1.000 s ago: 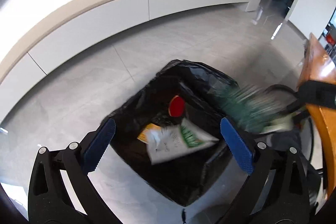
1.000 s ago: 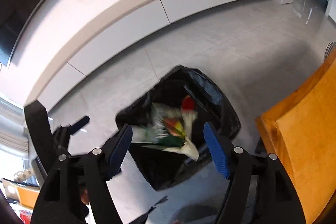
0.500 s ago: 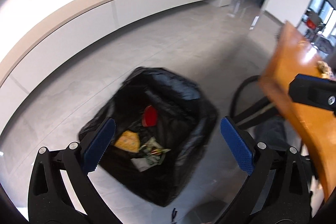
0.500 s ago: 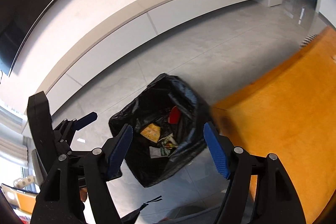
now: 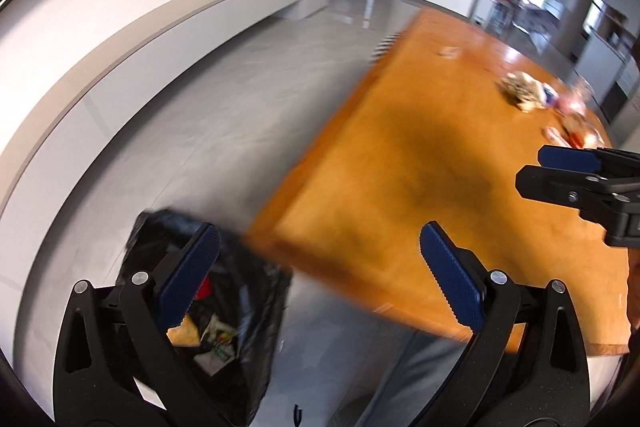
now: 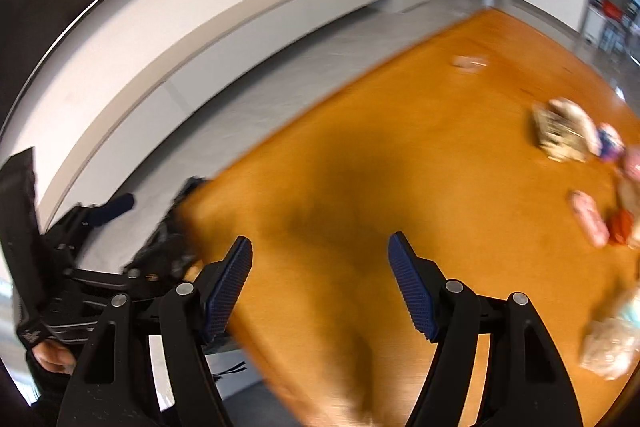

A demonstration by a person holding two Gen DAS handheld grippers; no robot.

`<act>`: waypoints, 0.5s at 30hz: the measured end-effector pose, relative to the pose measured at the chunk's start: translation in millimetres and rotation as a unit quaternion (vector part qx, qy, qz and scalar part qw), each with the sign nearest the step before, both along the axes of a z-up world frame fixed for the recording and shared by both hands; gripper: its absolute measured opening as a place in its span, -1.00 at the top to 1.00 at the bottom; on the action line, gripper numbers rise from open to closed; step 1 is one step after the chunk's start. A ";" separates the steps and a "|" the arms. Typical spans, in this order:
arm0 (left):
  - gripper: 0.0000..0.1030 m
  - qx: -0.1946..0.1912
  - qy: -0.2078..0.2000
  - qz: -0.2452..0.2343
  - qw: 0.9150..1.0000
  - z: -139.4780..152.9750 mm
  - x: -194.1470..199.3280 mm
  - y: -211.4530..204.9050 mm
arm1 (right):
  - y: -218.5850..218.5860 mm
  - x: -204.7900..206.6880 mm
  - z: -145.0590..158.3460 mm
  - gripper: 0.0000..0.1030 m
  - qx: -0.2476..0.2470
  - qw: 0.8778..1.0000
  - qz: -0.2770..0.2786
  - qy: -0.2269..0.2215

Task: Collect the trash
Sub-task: 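Move both open tools back over the table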

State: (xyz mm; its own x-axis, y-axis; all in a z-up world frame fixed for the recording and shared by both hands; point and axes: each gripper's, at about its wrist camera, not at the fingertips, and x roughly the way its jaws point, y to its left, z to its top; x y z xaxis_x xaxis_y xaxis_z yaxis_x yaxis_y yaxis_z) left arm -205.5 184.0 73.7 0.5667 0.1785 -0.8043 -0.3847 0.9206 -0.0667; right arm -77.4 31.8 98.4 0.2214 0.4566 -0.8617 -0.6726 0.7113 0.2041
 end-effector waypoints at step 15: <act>-0.88 0.022 0.035 -0.144 0.989 3.4 175.5 -114.3 | -131.5 158.8 -45.2 -0.38 -0.086 0.986 -0.142 0.006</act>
